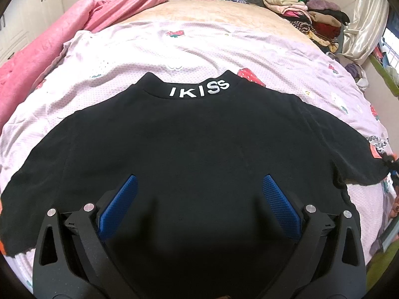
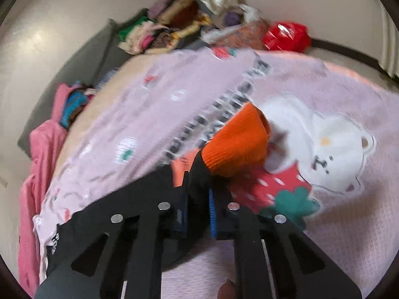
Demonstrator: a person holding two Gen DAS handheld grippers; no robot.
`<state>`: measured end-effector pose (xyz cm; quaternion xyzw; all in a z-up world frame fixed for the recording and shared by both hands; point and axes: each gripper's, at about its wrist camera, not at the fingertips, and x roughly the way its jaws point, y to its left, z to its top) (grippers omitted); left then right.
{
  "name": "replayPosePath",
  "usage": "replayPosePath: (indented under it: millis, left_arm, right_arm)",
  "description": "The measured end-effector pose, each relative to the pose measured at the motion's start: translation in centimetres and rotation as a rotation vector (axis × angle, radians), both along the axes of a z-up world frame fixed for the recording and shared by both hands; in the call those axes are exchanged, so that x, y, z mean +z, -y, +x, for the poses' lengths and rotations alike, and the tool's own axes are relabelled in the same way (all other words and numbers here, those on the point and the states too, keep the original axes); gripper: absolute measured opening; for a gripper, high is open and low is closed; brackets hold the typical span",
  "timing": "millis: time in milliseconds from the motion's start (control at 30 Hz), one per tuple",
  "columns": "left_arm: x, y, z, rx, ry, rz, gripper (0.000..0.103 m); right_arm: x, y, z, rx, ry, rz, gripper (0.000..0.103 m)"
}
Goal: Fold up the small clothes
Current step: 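Grasp the orange cuff of a sleeve with the right gripper, then carry the cuff across the sweatshirt body toward the left gripper and release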
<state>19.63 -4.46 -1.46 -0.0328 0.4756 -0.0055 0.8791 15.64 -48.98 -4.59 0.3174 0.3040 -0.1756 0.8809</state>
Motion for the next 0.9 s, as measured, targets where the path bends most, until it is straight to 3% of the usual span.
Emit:
replayPosePath:
  millis: [167,500,633,900]
  left_arm:
    - [0.5,-0.5,-0.3,0.006,0.009,-0.004,0.094]
    - [3.1,-4.2,-1.4,0.068,0.067,-0.052,0.094]
    - [4.0,-6.3,-1.9,0.091,0.084,-0.104,0.094]
    - [4.3,-10.3,-3.0,0.101,0.093,-0.301,0.094]
  right_arm:
    - [3.9,-3.5,-0.5,0.123,0.107,-0.127,0.011]
    - [9.3,-13.6,1.0,0.406,0.212,-0.276,0.011]
    - [9.9,-18.0,1.7,0.504,0.227,-0.301,0.011]
    - [9.5,-26.2,2.2,0.662,0.225,-0.364,0.011]
